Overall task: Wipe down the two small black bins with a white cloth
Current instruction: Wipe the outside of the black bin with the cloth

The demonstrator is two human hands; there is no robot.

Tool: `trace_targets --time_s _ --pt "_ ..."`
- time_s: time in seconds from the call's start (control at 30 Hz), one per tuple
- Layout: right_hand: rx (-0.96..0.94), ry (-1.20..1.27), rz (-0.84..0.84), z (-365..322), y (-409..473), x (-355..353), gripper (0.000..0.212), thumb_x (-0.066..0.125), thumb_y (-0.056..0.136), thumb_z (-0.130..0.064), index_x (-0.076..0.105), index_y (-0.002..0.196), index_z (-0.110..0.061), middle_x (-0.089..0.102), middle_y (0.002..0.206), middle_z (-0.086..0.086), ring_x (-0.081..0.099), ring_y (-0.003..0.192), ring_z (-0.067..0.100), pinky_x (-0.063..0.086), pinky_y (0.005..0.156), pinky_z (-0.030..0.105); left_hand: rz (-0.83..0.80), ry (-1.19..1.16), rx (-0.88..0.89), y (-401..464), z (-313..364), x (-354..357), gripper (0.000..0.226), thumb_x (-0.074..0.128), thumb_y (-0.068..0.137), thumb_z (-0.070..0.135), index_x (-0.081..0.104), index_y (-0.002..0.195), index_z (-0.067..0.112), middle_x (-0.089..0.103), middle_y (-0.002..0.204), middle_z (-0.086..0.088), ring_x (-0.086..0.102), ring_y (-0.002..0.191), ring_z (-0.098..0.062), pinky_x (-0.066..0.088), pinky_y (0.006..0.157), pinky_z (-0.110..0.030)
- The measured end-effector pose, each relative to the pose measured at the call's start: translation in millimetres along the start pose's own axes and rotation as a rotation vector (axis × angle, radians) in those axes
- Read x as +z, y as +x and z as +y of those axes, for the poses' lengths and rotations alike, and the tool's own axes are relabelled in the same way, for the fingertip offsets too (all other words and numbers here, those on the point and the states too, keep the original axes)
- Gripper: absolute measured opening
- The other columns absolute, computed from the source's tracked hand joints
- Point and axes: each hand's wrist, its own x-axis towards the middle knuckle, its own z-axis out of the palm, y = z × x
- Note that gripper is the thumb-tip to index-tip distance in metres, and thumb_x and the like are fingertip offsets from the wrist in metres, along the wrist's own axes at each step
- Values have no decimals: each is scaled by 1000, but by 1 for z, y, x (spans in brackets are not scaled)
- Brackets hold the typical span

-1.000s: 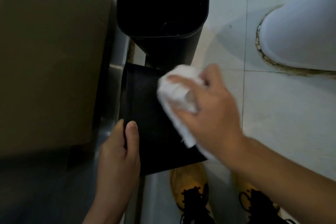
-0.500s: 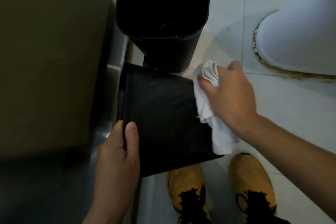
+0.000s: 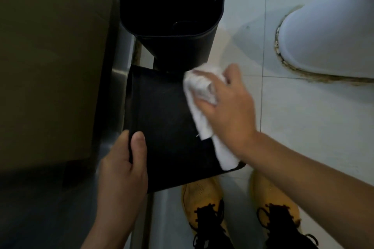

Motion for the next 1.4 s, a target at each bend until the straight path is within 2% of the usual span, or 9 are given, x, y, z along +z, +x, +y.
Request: trace_targets --time_s 0.13,0.23,0.4,0.6,0.8,0.9,1.03,1.23,1.4 --pt "191 -13 92 46 -9 -26 28 66 93 -38 67 116 -22 41 98 4 48 70 18 51 59 41 -37 -58 -65 -1 7 -1 44 33 83 57 51 72 19 53 60 -11 47 46 -21 38 45 -35" --pt "31 30 44 26 -49 -36 42 63 91 -34 63 132 -25 39 98 3 45 72 14 49 55 31 -45 -42 -46 1 6 0 45 32 84 55 51 73 17 53 59 -11 46 44 -16 36 41 -32" --pt "-338 22 -58 10 -88 -12 35 51 102 -36 65 130 -21 40 100 5 37 77 11 42 63 23 -71 -6 -44 1 4 -2 43 34 87 50 52 74 14 53 61 -15 50 52 -26 36 39 -34" --pt "-118 -71 -10 57 -38 -11 44 62 90 -39 62 133 -28 38 105 6 46 74 17 45 60 27 -55 -20 -31 3 7 0 37 36 97 38 52 75 12 53 64 -17 48 53 -27 38 42 -31" --pt "158 -199 95 108 17 -48 34 66 94 -38 64 122 -19 46 110 16 55 85 29 35 67 25 -60 10 -84 1 7 0 36 36 96 43 52 77 16 56 69 -17 56 60 -39 50 52 -49" --pt "57 -77 114 83 -21 -60 37 63 93 -37 60 128 -26 37 100 4 46 76 18 36 60 21 -47 20 -93 1 7 0 40 33 89 51 52 77 18 57 66 -12 56 57 -35 48 49 -43" --pt "-227 -42 -87 57 -98 -54 43 64 93 -34 59 135 -31 35 99 0 37 73 11 39 60 22 -60 40 -112 1 8 -1 38 34 87 55 54 80 24 62 72 -7 63 62 -29 55 53 -54" --pt "-476 -146 -98 66 -123 -22 30 58 100 -27 65 128 -21 49 93 8 45 78 18 42 68 28 -131 68 -130 5 9 -2 13 42 91 46 51 84 40 62 86 5 63 74 -11 46 55 -27" --pt "-260 -50 -64 79 -92 -20 39 58 96 -35 62 134 -25 38 101 3 47 72 18 49 60 29 -137 48 -107 10 10 -4 13 44 92 44 54 87 38 64 87 4 63 76 -10 46 57 -27"
